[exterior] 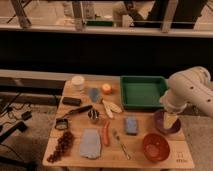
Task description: Place banana in red bowl
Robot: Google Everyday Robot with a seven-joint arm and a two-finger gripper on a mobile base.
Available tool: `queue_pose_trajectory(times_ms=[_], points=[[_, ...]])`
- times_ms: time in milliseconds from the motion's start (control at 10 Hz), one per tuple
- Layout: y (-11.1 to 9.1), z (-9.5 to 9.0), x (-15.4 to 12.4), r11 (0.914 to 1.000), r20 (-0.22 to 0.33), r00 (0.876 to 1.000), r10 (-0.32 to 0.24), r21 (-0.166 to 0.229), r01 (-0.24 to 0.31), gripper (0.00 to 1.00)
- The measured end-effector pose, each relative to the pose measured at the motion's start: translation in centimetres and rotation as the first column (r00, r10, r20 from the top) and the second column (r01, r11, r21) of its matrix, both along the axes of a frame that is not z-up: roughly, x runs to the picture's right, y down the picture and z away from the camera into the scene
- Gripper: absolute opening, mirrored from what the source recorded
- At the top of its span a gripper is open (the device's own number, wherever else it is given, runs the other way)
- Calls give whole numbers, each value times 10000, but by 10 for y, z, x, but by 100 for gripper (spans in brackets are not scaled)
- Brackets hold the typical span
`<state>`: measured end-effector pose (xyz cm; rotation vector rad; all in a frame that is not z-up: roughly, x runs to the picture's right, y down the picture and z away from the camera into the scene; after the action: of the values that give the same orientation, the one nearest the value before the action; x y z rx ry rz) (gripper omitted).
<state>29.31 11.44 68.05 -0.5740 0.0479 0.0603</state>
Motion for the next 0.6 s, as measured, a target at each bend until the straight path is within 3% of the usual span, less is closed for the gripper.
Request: queue_pose_trajectory(times_ms=[600], points=[[-3,5,-20,9990,417,9983,-413,178,406,80]])
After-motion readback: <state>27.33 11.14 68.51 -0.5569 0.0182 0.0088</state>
